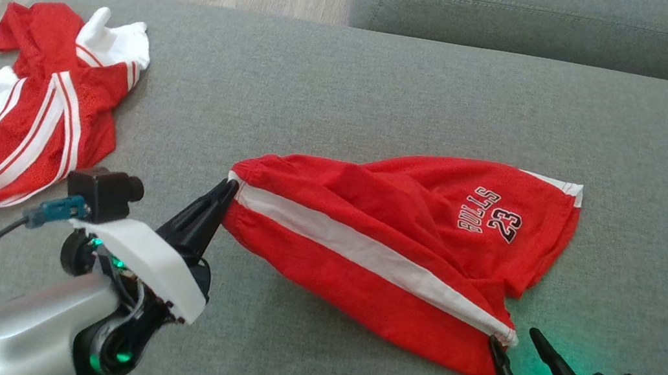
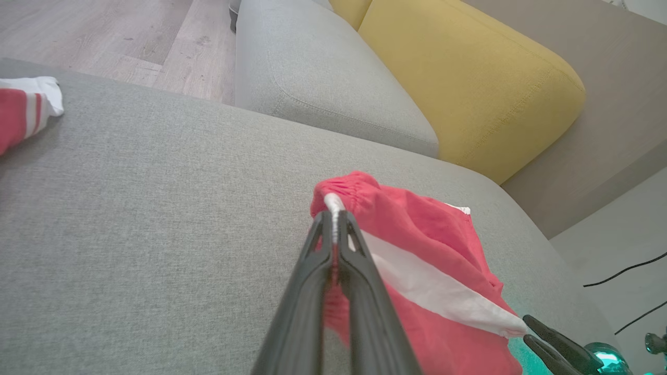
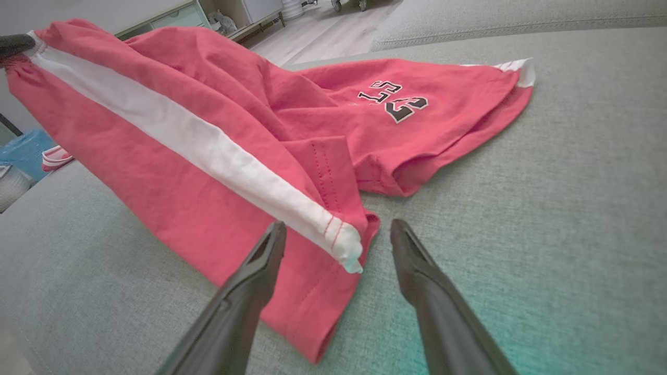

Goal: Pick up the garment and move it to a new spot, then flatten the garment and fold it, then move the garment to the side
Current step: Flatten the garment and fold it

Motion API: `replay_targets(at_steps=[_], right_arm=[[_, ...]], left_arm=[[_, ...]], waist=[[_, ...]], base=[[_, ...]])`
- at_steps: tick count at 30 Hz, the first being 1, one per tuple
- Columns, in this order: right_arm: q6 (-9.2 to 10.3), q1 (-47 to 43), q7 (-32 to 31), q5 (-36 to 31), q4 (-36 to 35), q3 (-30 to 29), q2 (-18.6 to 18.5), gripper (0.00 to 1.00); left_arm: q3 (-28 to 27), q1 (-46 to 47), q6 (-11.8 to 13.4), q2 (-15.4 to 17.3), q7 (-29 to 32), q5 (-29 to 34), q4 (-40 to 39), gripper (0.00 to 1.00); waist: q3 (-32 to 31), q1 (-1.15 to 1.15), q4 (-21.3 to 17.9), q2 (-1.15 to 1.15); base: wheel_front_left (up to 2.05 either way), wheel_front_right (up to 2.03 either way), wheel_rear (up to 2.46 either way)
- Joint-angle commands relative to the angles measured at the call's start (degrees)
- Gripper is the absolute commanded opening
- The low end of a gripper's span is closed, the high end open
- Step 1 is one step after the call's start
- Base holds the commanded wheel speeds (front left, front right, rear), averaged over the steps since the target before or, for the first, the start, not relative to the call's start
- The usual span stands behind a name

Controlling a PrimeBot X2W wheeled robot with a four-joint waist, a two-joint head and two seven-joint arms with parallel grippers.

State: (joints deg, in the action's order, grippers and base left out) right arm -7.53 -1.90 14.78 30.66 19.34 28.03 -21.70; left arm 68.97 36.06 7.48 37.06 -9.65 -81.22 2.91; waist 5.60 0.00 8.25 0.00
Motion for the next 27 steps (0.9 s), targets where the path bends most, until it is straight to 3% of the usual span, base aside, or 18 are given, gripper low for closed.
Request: replay_targets(at_steps=[1,2,3,4,5,6,9,19,27], right_arm=[[0.04,0.79,0.22,-0.46,-1.03,0.70,-1.25,1.00],[0.04,0.87,0.22,-0.56,-0.87,0.60,-1.16,0.91],[0.04,0.92,0.22,-0.65,-0.64,0.50,-1.07,0.74],[0.04,0.91,0.22,-0.61,-0.20,0.64,-1.01,0.43],[0.04,0.97,0.22,-0.55,0.25,0.83,-0.94,0.30],[0.04,1.06,0.22,-0.49,0.63,0.96,-0.90,0.27],[0.04,1.41,0.22,-0.07,1.52,1.01,-0.57,0.00],[0.04,3.35,0.22,-0.93,1.62,1.78,-0.88,0.00],[0.04,6.95,0.22,-5.45,-7.84,-6.81,-2.08,0.00]], left_arm=[[-2.85,1.69,-0.45,1.32,-0.77,0.06,-0.87,0.00],[-2.85,1.67,-0.47,1.29,-0.79,0.06,-0.87,0.00],[-2.83,1.65,-0.48,1.26,-0.80,0.08,-0.87,0.00],[-2.83,1.62,-0.50,1.22,-0.80,0.08,-0.87,0.00],[-2.83,1.61,-0.50,1.18,-0.82,0.08,-0.86,0.00],[-2.82,1.61,-0.50,1.13,-0.82,0.09,-0.85,0.00],[-2.84,1.66,-0.56,0.98,-0.85,0.13,-0.77,0.00],[-2.96,1.85,-1.25,0.47,-1.42,0.69,-0.35,0.00],[-4.40,4.48,-2.08,1.07,-3.42,4.91,-0.82,0.00]], waist=[[-0.03,0.00,-0.01,0.00],[-0.05,0.00,-0.01,0.00],[-0.08,0.00,-0.01,0.00],[-0.11,0.00,-0.01,0.00],[-0.11,0.00,0.00,0.00],[-0.10,0.00,0.04,0.00],[-0.01,0.00,0.17,0.00],[-0.24,0.00,-0.17,0.00],[0.17,0.00,-3.50,0.00]], base=[[0.00,0.00,0.00],[0.00,0.00,0.00],[0.00,0.00,0.00],[0.00,0.00,0.00],[0.00,0.00,0.00],[0.00,0.00,0.00],[0.00,0.00,0.00],[0.00,0.00,0.00],[0.00,0.00,0.00]])
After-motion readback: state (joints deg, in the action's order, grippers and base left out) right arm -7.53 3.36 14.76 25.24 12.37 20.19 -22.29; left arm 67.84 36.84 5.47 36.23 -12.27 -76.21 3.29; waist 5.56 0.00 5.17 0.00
